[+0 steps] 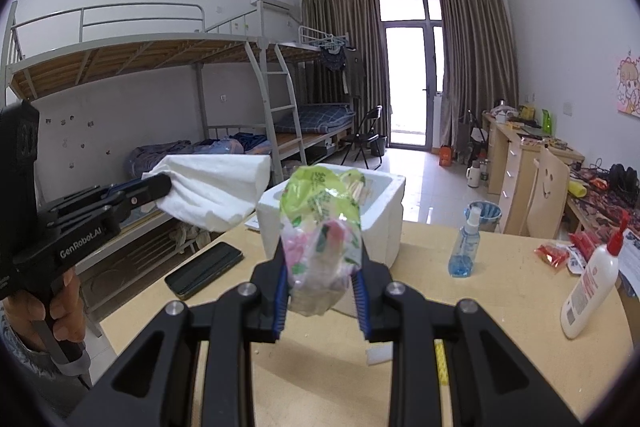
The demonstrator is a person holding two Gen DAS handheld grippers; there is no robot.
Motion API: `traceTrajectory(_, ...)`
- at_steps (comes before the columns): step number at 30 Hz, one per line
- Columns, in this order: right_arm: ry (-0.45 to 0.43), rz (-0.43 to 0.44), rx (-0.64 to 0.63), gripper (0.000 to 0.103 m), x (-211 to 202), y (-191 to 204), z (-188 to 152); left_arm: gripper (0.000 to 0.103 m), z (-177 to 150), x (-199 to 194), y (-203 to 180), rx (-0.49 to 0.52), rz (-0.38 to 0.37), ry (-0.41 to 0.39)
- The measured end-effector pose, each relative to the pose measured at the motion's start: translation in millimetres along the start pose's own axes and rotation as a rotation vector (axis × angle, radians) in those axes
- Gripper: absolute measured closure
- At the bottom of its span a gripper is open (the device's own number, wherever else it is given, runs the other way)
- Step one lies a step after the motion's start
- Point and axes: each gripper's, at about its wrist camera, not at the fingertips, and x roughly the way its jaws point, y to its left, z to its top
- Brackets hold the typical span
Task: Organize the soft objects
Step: 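Lift the cloth and bag and carry both over the white foam box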
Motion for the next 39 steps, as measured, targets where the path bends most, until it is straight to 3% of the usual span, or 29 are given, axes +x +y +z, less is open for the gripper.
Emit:
traceTrajectory(23,0.002,-0.047,-0.053,0.071,60,-12,38,0.095,31,67,2,0.006,0.041,0.026)
traceTrajectory(39,0.049,-0.007,-0.066,0.071,105,-28,43,0.095,35,124,3,0.014,0.073,0.091)
